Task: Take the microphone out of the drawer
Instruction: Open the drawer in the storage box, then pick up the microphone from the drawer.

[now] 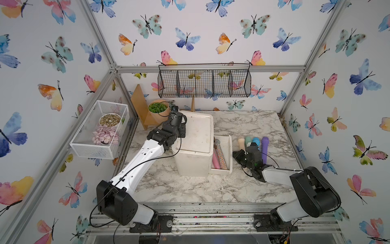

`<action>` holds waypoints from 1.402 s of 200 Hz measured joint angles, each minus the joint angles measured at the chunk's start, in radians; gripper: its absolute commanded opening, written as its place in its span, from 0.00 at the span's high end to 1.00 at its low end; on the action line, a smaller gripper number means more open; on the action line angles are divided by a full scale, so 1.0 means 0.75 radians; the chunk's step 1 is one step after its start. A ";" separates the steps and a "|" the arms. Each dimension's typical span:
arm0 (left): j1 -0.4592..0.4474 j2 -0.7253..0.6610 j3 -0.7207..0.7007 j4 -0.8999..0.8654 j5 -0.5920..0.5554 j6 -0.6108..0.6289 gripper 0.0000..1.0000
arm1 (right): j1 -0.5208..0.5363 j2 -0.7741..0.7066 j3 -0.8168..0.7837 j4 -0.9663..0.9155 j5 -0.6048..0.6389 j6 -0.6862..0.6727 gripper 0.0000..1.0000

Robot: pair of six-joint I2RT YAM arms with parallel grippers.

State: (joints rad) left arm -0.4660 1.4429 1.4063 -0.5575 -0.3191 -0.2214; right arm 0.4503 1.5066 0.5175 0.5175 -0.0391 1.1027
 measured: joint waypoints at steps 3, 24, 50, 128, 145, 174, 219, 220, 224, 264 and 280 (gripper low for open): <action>0.000 0.000 0.000 0.000 0.001 0.000 1.00 | 0.000 -0.001 0.000 -0.002 0.001 -0.001 0.98; -0.001 0.001 0.000 0.000 0.000 0.000 1.00 | 0.000 -0.004 0.000 -0.009 0.002 -0.006 0.98; -0.001 0.001 0.000 0.000 0.001 0.000 1.00 | 0.000 -0.009 0.000 -0.016 0.002 -0.016 0.97; -0.001 0.001 0.000 0.001 0.001 0.001 1.00 | -0.020 -0.042 0.064 -0.177 0.005 -0.156 0.67; -0.001 0.001 0.000 0.001 0.001 0.001 1.00 | -0.020 -0.072 0.119 -0.245 0.005 -0.226 0.63; -0.001 0.001 0.000 0.001 0.001 0.001 1.00 | -0.020 -0.129 0.217 -0.348 -0.009 -0.348 0.58; -0.001 0.001 0.000 0.001 0.001 0.001 1.00 | -0.020 -0.104 0.449 -0.564 -0.165 -0.572 0.54; -0.001 0.001 0.000 0.001 0.001 0.000 1.00 | -0.020 -0.102 0.454 -0.568 -0.169 -0.577 0.54; -0.001 0.001 0.000 0.001 0.001 0.000 1.00 | -0.020 -0.093 0.481 -0.588 -0.186 -0.597 0.54; -0.001 0.001 0.000 0.001 0.000 0.001 1.00 | -0.020 0.016 0.718 -0.804 -0.355 -0.770 0.52; -0.001 0.001 0.000 0.001 0.000 0.001 1.00 | -0.020 0.064 0.792 -0.893 -0.403 -0.825 0.51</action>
State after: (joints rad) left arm -0.4667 1.4437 1.4063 -0.5571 -0.3191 -0.2211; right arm 0.4355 1.5547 1.1118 -0.1524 -0.3416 0.4839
